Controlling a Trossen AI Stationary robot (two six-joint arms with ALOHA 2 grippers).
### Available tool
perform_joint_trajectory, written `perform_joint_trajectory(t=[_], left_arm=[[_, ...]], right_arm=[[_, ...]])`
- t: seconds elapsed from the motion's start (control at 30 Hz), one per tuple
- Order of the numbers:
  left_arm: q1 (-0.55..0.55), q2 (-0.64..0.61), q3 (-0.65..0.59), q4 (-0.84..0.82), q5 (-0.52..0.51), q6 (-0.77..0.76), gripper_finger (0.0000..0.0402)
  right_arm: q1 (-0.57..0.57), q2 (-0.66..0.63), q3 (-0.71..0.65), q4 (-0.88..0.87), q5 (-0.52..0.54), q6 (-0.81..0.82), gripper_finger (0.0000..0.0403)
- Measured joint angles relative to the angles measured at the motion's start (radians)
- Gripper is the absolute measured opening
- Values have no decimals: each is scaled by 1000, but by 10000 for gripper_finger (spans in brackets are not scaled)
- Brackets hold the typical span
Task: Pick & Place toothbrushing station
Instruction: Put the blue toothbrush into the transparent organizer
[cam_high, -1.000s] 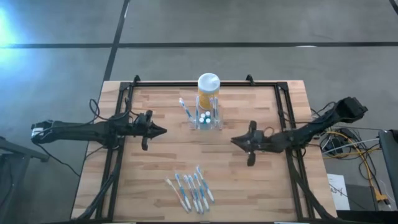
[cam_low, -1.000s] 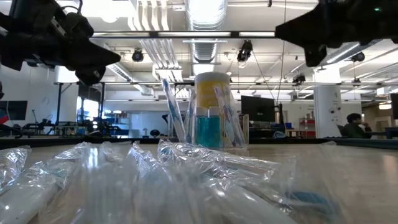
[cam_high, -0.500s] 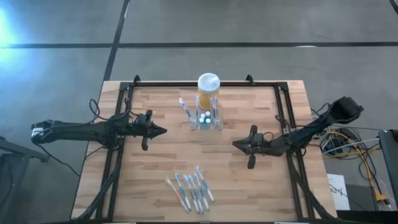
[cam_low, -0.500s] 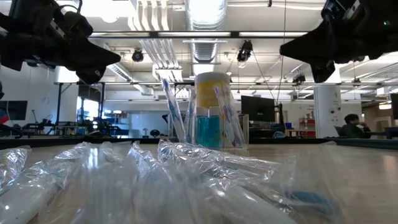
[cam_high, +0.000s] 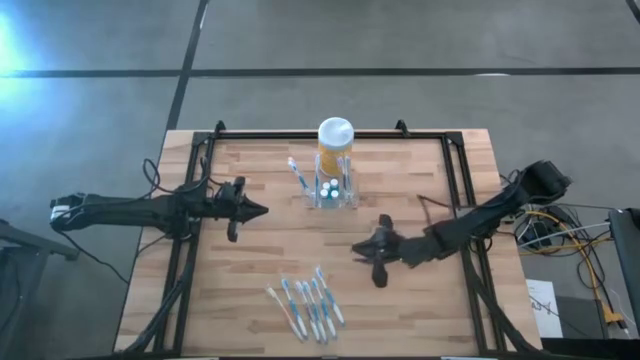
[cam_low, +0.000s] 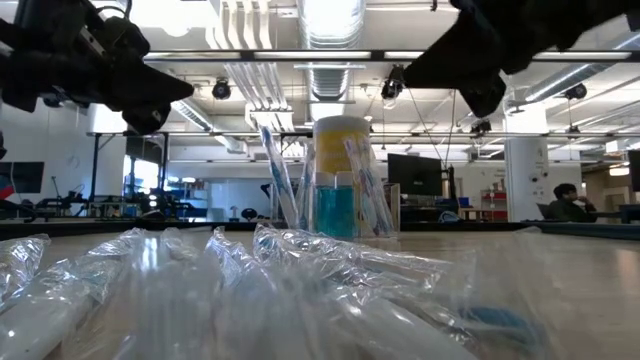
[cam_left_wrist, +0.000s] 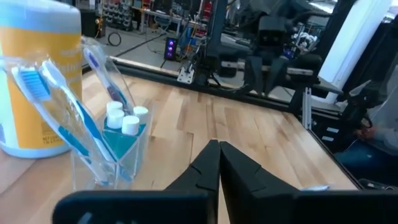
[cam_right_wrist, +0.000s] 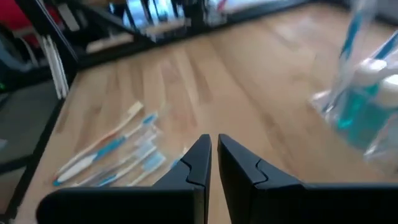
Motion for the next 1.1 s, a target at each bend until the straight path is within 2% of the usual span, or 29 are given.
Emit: perform_joint_trajectory(t=[0.17, 0.37, 0.63, 0.73, 0.93, 1.1], left_arm=[[0, -7, 16, 0, 0, 28, 20], [0, -13, 19, 0, 33, 27, 12], [0, -16, 19, 0, 56, 29, 12], [0, -16, 19, 0, 63, 29, 13], [0, -16, 27, 1, 73, 29, 8], [0, -16, 27, -1, 74, 28, 12]], right_arm=[[0, 113, 193, -216, -8, 102, 27], [13, 299, 414, -372, -28, 195, 40], [9, 543, 725, -683, -161, 375, 111], [11, 616, 821, -779, -166, 400, 146], [10, 688, 934, -862, -201, 479, 203], [10, 716, 937, -903, -214, 582, 219]])
